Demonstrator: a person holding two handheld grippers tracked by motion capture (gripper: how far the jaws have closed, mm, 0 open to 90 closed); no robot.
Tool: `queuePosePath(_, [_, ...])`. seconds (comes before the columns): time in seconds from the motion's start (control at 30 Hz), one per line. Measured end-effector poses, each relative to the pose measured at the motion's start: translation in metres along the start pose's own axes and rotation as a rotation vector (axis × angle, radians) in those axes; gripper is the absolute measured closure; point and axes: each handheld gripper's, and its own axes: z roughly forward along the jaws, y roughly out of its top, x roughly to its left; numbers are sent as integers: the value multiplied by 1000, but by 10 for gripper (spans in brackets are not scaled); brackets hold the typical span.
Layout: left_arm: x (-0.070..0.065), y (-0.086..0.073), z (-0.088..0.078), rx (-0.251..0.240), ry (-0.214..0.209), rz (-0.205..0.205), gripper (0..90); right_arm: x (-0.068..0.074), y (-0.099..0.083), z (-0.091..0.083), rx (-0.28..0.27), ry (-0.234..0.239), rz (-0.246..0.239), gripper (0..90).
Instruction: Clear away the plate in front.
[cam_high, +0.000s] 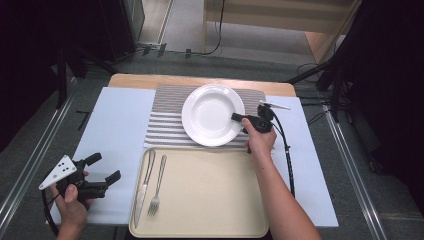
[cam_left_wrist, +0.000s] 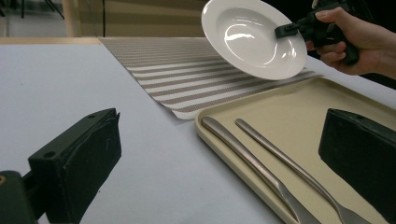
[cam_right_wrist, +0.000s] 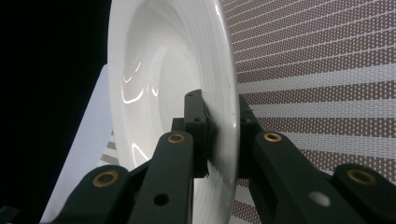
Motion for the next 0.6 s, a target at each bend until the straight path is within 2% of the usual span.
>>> queuePosePath(0.33, [-1, 1, 1, -3, -7, 1, 0, 2, -3, -1, 0, 19, -1, 801])
queuePosePath(0.6, [-10, 6, 10, -5, -34, 2, 0, 3, -9, -5, 2, 33, -11, 801])
